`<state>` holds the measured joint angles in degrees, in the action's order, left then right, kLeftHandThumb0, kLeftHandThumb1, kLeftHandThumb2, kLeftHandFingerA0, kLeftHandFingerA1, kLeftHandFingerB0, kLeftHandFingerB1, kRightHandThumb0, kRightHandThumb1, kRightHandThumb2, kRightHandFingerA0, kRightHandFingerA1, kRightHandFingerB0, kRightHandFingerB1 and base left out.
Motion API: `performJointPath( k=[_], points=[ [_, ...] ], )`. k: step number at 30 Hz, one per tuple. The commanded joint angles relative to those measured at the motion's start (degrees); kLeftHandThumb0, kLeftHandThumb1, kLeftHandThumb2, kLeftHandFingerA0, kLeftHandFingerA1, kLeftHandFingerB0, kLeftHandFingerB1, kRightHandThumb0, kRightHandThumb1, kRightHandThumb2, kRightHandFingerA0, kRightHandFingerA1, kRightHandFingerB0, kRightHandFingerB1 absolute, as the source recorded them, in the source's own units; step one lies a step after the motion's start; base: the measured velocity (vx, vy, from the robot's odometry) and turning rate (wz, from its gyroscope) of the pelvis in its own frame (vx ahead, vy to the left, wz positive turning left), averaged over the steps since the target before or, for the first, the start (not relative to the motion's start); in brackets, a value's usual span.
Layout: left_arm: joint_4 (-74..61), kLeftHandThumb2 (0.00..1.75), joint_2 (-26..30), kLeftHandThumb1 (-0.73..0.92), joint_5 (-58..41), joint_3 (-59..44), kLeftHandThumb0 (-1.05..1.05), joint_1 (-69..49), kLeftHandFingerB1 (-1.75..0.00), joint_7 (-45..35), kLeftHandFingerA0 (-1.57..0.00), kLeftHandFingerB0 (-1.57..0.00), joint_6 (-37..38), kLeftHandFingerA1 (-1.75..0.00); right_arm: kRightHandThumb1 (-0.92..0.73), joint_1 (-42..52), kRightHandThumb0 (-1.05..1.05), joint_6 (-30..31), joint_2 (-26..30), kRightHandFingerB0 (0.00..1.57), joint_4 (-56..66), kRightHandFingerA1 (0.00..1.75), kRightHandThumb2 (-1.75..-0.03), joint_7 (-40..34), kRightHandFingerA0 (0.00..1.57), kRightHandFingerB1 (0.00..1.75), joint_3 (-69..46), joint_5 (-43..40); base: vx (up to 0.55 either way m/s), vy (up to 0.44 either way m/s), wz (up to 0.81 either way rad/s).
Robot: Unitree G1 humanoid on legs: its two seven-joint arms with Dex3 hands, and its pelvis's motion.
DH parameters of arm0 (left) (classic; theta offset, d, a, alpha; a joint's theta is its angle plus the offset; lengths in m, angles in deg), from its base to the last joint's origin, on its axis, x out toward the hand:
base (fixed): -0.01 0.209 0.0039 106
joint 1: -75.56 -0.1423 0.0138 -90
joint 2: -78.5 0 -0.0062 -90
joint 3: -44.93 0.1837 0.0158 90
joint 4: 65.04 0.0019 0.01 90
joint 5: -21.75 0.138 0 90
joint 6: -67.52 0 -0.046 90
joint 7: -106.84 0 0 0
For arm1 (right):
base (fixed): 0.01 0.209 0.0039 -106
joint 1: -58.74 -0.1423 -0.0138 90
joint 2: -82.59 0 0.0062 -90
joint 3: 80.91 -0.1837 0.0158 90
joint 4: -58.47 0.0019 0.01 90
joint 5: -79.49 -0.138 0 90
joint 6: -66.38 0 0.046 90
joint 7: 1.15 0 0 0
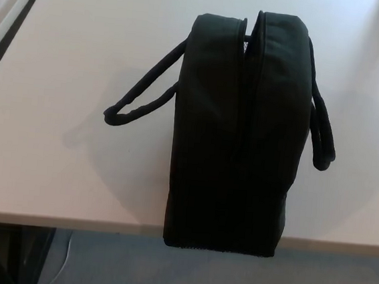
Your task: A lunch bag is kept on the middle of the desk and the robot uses both its hands to grab the opening of the bag from the left and right and moves its hands away from each other to spread the bag open
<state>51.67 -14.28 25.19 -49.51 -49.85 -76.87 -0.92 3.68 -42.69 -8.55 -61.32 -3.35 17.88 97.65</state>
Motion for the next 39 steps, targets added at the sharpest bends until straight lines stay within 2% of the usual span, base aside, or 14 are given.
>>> performJointPath(
  k=[1, 3, 9, 10, 15, 17, 20, 25, 26, 28, 33, 34, 38, 39],
  points=[
    [-13.25, 0.63, 4.5, 0.78, -10.74, -4.96, -0.42, -9.58, -0.3, -8.16, -0.46, -0.23, 26.87, -0.38, -0.73, 9.34, -0.56, -25.71, 5.65, 0.16, 10.39, 0.46, -0.62, -9.16, 0.41, 0.26, 1.48, 7.51, 0.0, 0.0, 0.0],
    [-13.43, 0.91, 3.43, 0.46, -11.38, -6.24, -0.14, -9.67, -0.47, -7.17, -0.32, -0.1, 27.38, -0.55, -0.56, 10.45, -0.46, -25.34, 4.32, 0.11, 12.43, 0.42, -0.71, -16.52, 0.1, 0.34, -0.75, 11.15, 0.0, 0.0, 0.0],
    [-14.53, 0.91, 0.56, 0.46, -8.17, -12.21, 0.08, -8.87, -0.46, -0.09, -0.22, -0.07, 34.06, -0.51, -0.58, 9.27, -0.29, -27.1, 1.84, 0.15, 12.87, 0.35, -0.57, -23.32, 0.12, 0.26, -5.83, 10.65, 0.0, 0.0, 0.0],
    [-14.66, 0.63, 0.02, 0.63, -6.77, -14.44, 0.21, -7.97, -0.29, 1.98, -0.28, -0.18, 35.95, -0.33, -0.55, 8.71, -0.28, -27.68, 2.01, 0.15, 13.16, 0.34, -0.58, -23.77, 0.09, 0.27, -7.53, 9.82, 0.0, 0.0, 0.0],
    [-14.88, 0.59, 1.47, 0.59, 5.32, -29.9, 0.16, 1.23, -0.3, 11.84, -0.28, -0.2, 44.66, -0.35, -0.54, 2.93, -0.26, -27.03, 5.47, 0.14, 15.62, 0.34, -0.57, -24.51, 0.1, 0.27, -16.71, 6.87, 0.0, 0.0, 0.0],
    [-15.62, 0.89, 3.04, 0.43, 5.54, -31.94, 0.07, 3.26, -0.46, 12.11, -0.23, -0.09, 43.8, -0.52, -0.55, 0.33, -0.26, -27.89, 6.99, 0.16, 14.97, 0.34, -0.57, -25.19, 0.11, 0.27, -19.02, 6.91, 0.0, 0.0, 0.0],
    [-16.86, 0.62, 10.26, 0.55, 8.27, -36.21, 0.21, 14.39, -0.35, 15.25, -0.53, -0.28, 39.65, -0.46, -0.53, -7.35, -0.22, -22.53, 12.91, 0.12, 19.01, 0.38, -0.55, -19.51, 0.12, 0.29, -25.0, 2.05, 0.0, 0.0, 0.0],
    [-8.34, 0.87, 21.91, 0.38, 16.93, -33.43, 0.13, 30.82, -0.51, 18.11, -0.25, -0.21, 38.81, -0.53, -0.49, -24.04, -0.23, -24.2, 23.65, 0.24, 14.1, 0.34, -0.58, -15.91, 0.27, 0.34, -25.63, 4.18, 0.0, 0.0, 0.0],
    [-8.32, 0.87, 23.58, 0.38, 21.82, -32.33, 0.1, 32.89, -0.49, 21.12, -0.25, -0.17, 37.05, -0.53, -0.34, -26.75, -0.16, -23.7, 25.18, 0.12, 14.08, 0.54, -0.84, -16.49, 0.25, 0.49, -25.1, 6.74, 0.0, 0.0, 0.0],
    [-6.67, 0.57, 27.44, 0.59, 33.0, -28.13, 0.02, 38.22, -0.29, 30.28, -0.3, -0.22, 34.57, -0.3, -0.5, -32.84, -0.2, -21.18, 28.23, 0.21, 15.25, 0.32, -0.56, -16.59, 0.29, 0.3, -23.6, 11.52, 0.0, 0.0, 0.0],
    [-5.32, 0.56, 29.21, 0.47, 42.25, -18.48, 0.21, 50.89, -0.31, 36.92, -0.28, -0.22, 35.77, -0.31, -0.52, -49.22, -0.13, -18.98, 31.2, 0.21, 12.03, 0.33, -0.55, -12.17, 0.29, 0.29, -17.27, 14.66, 0.0, 0.0, 0.0],
    [-5.68, 0.89, 28.74, 0.39, 43.12, -16.72, 0.09, 53.03, -0.45, 36.85, -0.13, -0.04, 35.29, -0.48, -0.52, -52.07, -0.16, -17.98, 30.98, 0.2, 11.95, 0.33, -0.56, -10.51, 0.29, 0.29, -16.0, 14.91, 0.0, 0.0, 0.0],
    [-6.88, 0.62, 27.4, 0.61, 44.25, -12.16, 0.03, 58.09, -0.31, 34.47, -0.27, -0.12, 34.93, -0.32, -0.52, -59.39, -0.2, -15.67, 30.47, 0.18, 10.98, 0.33, -0.56, -8.14, 0.3, 0.29, -12.37, 17.62, 0.0, 0.0, 0.0],
    [-7.91, 0.96, 26.65, 0.45, 45.86, -9.57, 0.01, 60.08, -0.47, 33.62, -0.14, -0.04, 34.91, -0.49, -0.52, -62.9, -0.18, -16.19, 30.3, 0.18, 9.23, 0.33, -0.56, -6.79, 0.28, 0.29, -10.36, 18.62, 0.0, 0.0, 0.0]
  ],
)
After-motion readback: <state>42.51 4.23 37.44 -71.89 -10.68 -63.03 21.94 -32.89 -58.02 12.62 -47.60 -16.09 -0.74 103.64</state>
